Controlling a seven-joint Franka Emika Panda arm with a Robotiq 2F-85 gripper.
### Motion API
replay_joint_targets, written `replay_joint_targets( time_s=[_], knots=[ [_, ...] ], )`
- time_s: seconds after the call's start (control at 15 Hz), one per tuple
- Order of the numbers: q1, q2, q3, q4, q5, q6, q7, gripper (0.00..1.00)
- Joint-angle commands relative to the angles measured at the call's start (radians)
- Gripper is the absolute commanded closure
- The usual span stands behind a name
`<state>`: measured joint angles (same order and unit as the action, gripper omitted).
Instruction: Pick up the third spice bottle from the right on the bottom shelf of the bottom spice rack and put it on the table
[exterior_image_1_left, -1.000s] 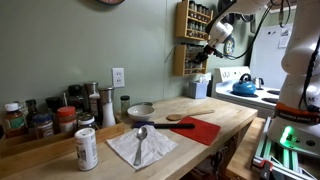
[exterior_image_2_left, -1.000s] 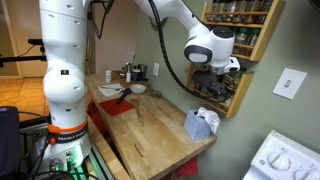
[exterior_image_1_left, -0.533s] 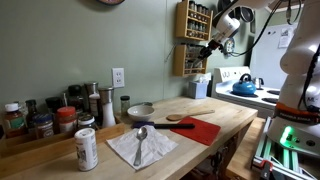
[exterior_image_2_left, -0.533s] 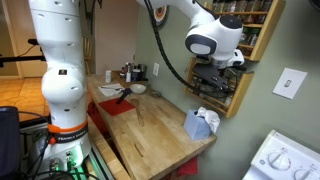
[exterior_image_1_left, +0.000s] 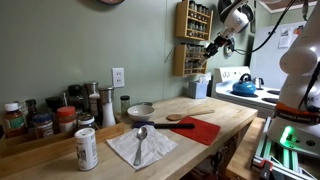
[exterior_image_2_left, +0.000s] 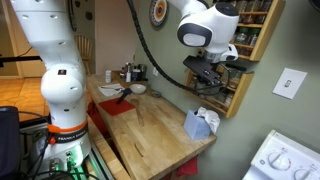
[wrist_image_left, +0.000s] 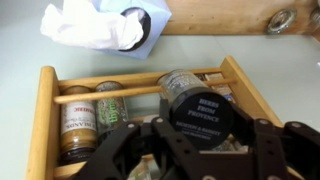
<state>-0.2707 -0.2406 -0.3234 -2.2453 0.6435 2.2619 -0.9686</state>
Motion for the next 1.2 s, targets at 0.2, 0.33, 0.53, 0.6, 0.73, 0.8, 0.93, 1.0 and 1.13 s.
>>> replay_joint_targets(
  time_s=[0.2,0.33,0.53,0.6,0.73,0.8,0.93,1.0,1.13],
  knots=[
    [0.045,-0.193,0.103,-0.155,-0.362,-0.050,0.241,0.69],
    [0.083,-0.214,0.147,-0.160,-0.442,-0.096,0.300,0.69],
    [0.157,-0.188,0.214,-0.139,-0.514,-0.112,0.398,0.69],
    [0.177,-0.178,0.236,-0.136,-0.541,-0.104,0.432,0.69],
    [0.228,-0.145,0.275,-0.124,-0.582,-0.117,0.479,0.69],
    [0.253,-0.127,0.296,-0.119,-0.598,-0.112,0.502,0.69],
    [0.292,-0.086,0.333,-0.105,-0.626,-0.105,0.545,0.69],
    [0.306,-0.064,0.352,-0.097,-0.642,-0.101,0.574,0.69],
    [0.321,-0.008,0.396,-0.076,-0.691,-0.086,0.662,0.69]
  ],
)
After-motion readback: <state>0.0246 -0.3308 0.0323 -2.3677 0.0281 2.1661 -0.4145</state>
